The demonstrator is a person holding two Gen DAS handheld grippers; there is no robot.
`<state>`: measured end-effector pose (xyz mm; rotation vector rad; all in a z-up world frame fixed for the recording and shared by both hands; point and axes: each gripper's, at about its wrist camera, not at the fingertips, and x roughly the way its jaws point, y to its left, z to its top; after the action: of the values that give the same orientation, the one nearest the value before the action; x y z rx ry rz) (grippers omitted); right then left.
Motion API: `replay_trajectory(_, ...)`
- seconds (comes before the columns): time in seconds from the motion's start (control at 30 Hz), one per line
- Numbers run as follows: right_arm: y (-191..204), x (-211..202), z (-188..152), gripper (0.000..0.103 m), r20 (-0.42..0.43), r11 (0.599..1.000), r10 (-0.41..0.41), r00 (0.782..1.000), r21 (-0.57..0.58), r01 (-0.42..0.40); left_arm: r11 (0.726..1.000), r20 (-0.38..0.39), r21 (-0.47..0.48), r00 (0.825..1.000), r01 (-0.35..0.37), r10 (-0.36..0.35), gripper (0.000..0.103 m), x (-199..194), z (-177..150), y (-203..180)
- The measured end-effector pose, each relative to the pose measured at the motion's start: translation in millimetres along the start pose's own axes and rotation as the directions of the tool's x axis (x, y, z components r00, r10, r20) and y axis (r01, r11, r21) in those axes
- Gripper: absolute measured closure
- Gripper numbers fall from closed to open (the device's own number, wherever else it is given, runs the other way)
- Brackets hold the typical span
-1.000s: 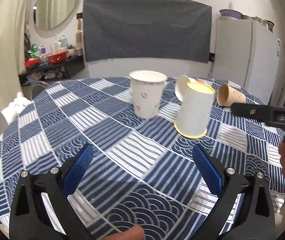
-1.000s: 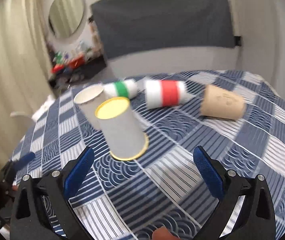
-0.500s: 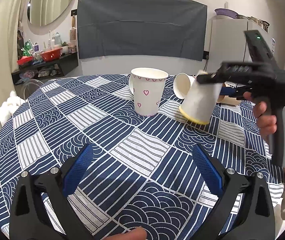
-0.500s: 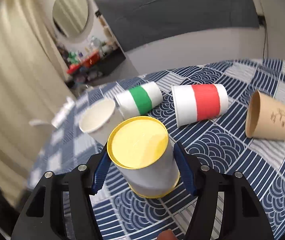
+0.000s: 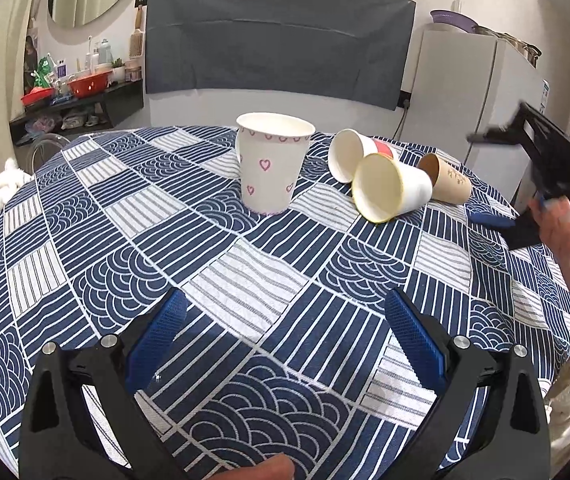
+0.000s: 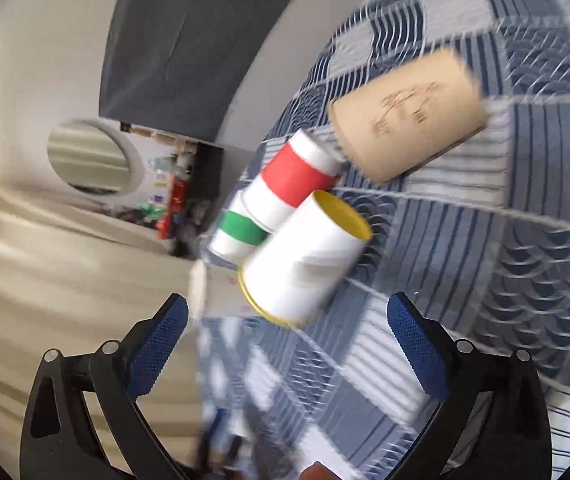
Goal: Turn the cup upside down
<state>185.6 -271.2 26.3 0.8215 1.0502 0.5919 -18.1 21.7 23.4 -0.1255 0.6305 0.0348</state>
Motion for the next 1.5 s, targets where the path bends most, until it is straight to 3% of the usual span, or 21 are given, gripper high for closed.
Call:
replay_trajectory(0.07,8,-16,-26,0.008,0.096,0.981,-0.111,0.989,-0.147,0.124,1.0,0.011,-0.008,1.0,-0.01,0.01,0.006,2,2,-5)
replay_trajectory(0.1,14,-19,-43,0.008,0.153,0.951,-0.166,0.974,-0.238,0.199,1.0,0.011,-0.013,1.0,-0.02,0.021,0.006,4,4,-8)
replay_trajectory(0.17,23,-21,-73,0.008,0.248,0.868,-0.244,0.938,-0.376,0.325,0.999,0.01,-0.017,0.999,-0.03,0.03,0.006,7,5,-13)
replay_trajectory(0.23,36,-16,-105,0.008,0.323,0.746,-0.299,0.898,-0.508,0.431,0.999,0.012,-0.018,0.999,-0.037,0.038,0.006,8,4,-18)
replay_trajectory(0.33,43,-12,-132,0.008,0.399,0.664,-0.315,0.861,-0.556,0.501,0.999,0.013,-0.018,0.999,-0.05,0.05,0.006,9,-1,-20)
replay_trajectory(0.43,41,-2,-131,0.008,0.387,0.653,-0.342,0.857,-0.558,0.512,0.999,0.0,-0.031,1.0,-0.026,0.026,0.006,12,-4,-19)
replay_trajectory(0.6,31,-5,-138,0.008,0.388,0.688,-0.334,0.859,-0.523,0.504,0.999,0.016,-0.014,0.999,-0.037,0.037,0.006,14,-8,-20)
replay_trajectory(0.8,30,1,-144,0.008,0.399,0.654,-0.357,0.844,-0.539,0.531,0.998,0.023,0.017,0.998,-0.058,0.058,0.006,12,-13,-25)
replay_trajectory(0.93,31,1,-149,0.008,0.44,0.609,-0.387,0.81,-0.537,0.583,0.997,0.026,0.028,0.997,-0.07,0.069,0.006,11,-14,-26)
replay_trajectory(1.03,32,-2,-153,0.008,0.497,0.562,-0.419,0.76,-0.516,0.647,0.997,0.019,0.023,0.997,-0.072,0.071,0.006,12,-13,-25)
replay_trajectory(1.07,31,-2,-153,0.008,0.502,0.552,-0.425,0.753,-0.516,0.656,0.997,0.018,0.021,0.997,-0.075,0.074,0.006,13,-13,-25)
replay_trajectory(1.23,31,-2,-153,0.008,0.468,0.565,-0.394,0.791,-0.556,0.61,0.995,0.0,0.04,0.996,-0.092,0.092,0.006,16,-14,-29)
replay_trajectory(1.5,38,2,-166,0.008,0.477,0.509,-0.365,0.799,-0.617,0.6,0.997,-0.017,0.009,0.997,-0.079,0.079,0.006,18,-13,-24)
